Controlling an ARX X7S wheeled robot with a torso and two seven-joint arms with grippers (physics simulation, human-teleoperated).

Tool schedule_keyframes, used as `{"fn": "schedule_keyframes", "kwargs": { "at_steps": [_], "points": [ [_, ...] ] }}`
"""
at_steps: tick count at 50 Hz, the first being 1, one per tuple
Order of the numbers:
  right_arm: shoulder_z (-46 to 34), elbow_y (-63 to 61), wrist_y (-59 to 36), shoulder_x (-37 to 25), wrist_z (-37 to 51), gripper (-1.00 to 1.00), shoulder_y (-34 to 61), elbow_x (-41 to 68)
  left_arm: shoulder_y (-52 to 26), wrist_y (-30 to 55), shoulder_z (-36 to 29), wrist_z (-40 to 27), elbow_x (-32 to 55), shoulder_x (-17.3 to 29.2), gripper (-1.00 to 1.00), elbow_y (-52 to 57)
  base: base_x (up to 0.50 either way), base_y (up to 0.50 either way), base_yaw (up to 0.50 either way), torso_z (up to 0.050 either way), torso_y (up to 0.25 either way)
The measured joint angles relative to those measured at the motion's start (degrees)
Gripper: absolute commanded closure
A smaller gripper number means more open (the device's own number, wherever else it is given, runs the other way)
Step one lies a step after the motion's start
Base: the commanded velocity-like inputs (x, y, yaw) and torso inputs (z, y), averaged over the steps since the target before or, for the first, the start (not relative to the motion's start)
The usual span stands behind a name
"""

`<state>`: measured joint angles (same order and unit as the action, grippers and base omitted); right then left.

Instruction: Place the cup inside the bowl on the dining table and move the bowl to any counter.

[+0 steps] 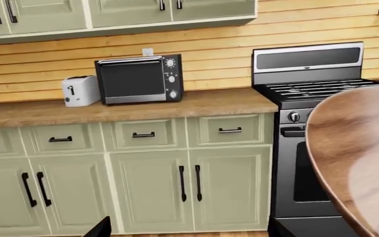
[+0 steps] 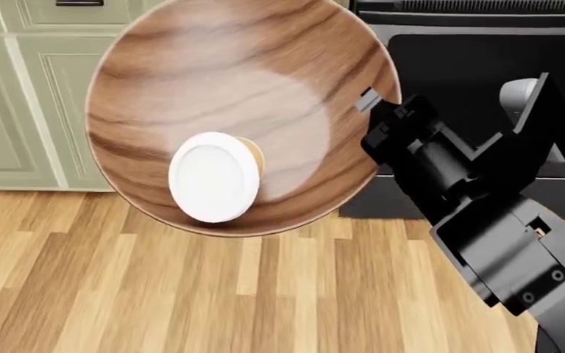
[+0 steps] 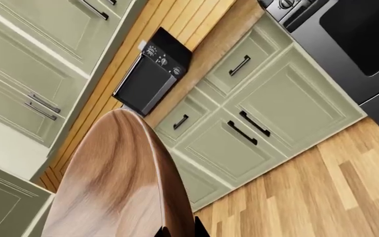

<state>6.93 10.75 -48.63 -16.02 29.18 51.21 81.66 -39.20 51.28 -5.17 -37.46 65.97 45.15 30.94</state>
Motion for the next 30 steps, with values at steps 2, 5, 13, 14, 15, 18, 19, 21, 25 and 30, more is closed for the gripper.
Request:
{"fn": "schedule_keyframes", "kwargs": {
  "at_steps": [2, 5, 13, 14, 15, 18, 19, 21, 25, 30],
  "points": [
    [-0.10, 0.07, 0.03, 0.00, -0.03, 1.00, 0.07, -0.07, 0.14, -0.11, 0.09, 0.07, -0.01, 0.10, -1.00, 0.02, 0.50, 0.11, 0.00, 0.000, 0.000],
    [-0.23, 0.14, 0.06, 0.00, -0.04, 1.00, 0.13, -0.16, 0.29, -0.22, 0.19, 0.10, 0.02, 0.20, -1.00, 0.05, 0.50, 0.15, 0.00, 0.000, 0.003],
    [-0.46, 0.19, 0.26, -0.01, 0.02, 1.00, 0.11, -0.22, 0.71, -0.56, 0.52, 0.26, 0.05, 0.50, -1.00, 0.08, 0.50, 0.23, 0.00, 0.000, 0.001],
    [-0.48, 0.18, 0.29, -0.01, 0.03, 1.00, 0.10, -0.20, 0.72, -0.58, 0.52, 0.26, 0.04, 0.51, -1.00, 0.07, 0.50, 0.25, 0.00, 0.000, 0.000],
    [-0.49, 0.18, 0.33, -0.01, 0.04, 1.00, 0.08, -0.19, 0.72, -0.59, 0.53, 0.27, 0.05, 0.54, -1.00, 0.06, 0.50, 0.26, 0.00, 0.000, 0.000],
    [-0.52, 0.14, 0.43, -0.02, 0.08, 1.00, 0.00, -0.16, 0.70, -0.62, 0.55, 0.27, 0.08, 0.58, -1.00, 0.05, 0.50, 0.27, 0.00, 0.000, 0.003],
    [-0.53, 0.13, 0.47, -0.02, 0.09, 1.00, -0.03, -0.15, 0.71, -0.64, 0.55, 0.26, 0.08, 0.58, -1.00, 0.06, 0.50, 0.27, 0.00, 0.000, 0.000],
    [-0.54, 0.10, 0.53, -0.04, 0.11, 1.00, -0.09, -0.11, 0.74, -0.66, 0.56, 0.23, 0.09, 0.59, -1.00, 0.08, 0.50, 0.27, 0.00, 0.000, 0.000],
    [-0.57, 0.03, 0.64, -0.08, 0.15, 1.00, -0.18, -0.03, 0.71, -0.69, 0.47, 0.14, 0.04, 0.52, -1.00, 0.07, 0.50, 0.27, 0.00, 0.000, 0.003],
    [-0.59, -0.03, 0.77, -0.17, 0.26, 1.00, -0.24, 0.05, 0.73, -0.78, 0.39, 0.24, -0.02, 0.54, -1.00, -0.01, 0.50, 0.27, 0.00, 0.000, 0.000]
  ]
}}
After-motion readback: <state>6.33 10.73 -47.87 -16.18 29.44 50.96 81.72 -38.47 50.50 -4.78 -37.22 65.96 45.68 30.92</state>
